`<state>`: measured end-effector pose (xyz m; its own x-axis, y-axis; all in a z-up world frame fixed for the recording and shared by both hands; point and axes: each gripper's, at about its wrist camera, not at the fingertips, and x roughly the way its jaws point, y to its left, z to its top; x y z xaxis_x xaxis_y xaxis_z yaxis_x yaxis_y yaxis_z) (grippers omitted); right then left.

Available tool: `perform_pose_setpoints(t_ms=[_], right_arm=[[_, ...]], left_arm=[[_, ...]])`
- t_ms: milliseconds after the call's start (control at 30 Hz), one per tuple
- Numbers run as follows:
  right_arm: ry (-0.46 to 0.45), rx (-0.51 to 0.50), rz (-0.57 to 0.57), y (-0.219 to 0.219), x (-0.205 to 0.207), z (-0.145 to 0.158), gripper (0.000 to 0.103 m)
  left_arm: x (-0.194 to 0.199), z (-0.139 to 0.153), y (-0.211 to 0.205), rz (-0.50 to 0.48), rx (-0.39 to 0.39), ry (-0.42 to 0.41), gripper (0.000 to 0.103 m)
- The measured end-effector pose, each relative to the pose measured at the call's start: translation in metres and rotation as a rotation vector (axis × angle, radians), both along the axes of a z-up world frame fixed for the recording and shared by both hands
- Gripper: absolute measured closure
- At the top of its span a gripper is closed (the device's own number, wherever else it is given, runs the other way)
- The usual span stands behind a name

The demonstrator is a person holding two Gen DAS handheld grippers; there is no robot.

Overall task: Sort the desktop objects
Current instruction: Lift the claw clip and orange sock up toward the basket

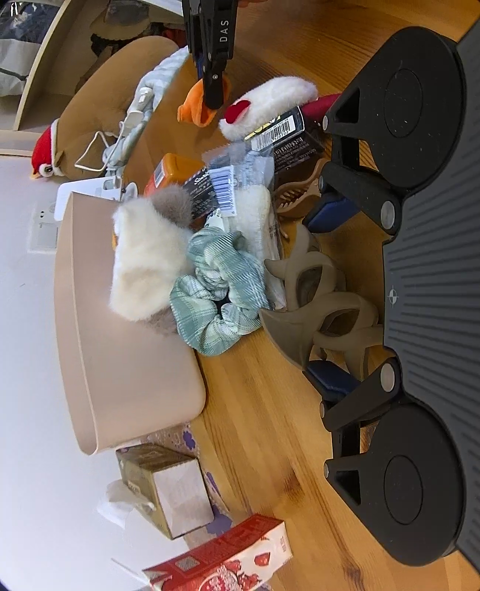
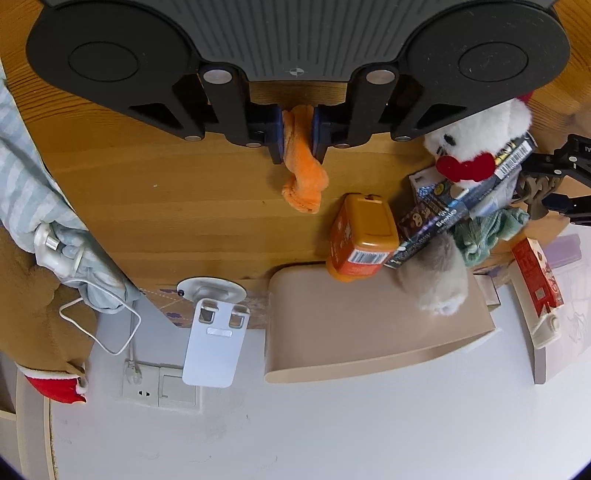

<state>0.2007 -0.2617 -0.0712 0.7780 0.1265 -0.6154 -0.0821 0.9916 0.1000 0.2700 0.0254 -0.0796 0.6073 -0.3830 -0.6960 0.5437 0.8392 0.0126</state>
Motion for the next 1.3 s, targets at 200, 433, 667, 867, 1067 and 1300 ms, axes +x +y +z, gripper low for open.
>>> perform_pose_setpoints(t_ms=[200,433,667,867,1067,1300], right_arm=[[-0.043,-0.005,0.0,0.003,-0.009,0.01,0.089],[-0.128,0.008,0.006,0.006,-0.022,0.034,0.089],[-0.202,0.003,0.018,0.009,-0.027,0.06,0.089],[-0.252,-0.011,0.016,0.006,-0.023,0.079,0.089],[-0.27,0.003,0.011,-0.003,-0.013,0.093,0.089],[-0.299,-0.041,-0.013,-0.013,0.009,0.108,0.089]], left_arm=[[-0.011,0.012,0.009,0.026,-0.004,-0.04,0.026],[-0.016,0.037,0.017,0.051,-0.033,-0.105,0.026],[-0.014,0.058,0.011,0.063,-0.046,-0.164,0.026],[-0.011,0.079,-0.002,0.05,-0.068,-0.227,0.026],[-0.002,0.096,-0.016,0.031,-0.065,-0.262,0.026],[0.018,0.11,-0.031,0.03,-0.085,-0.294,0.026]])
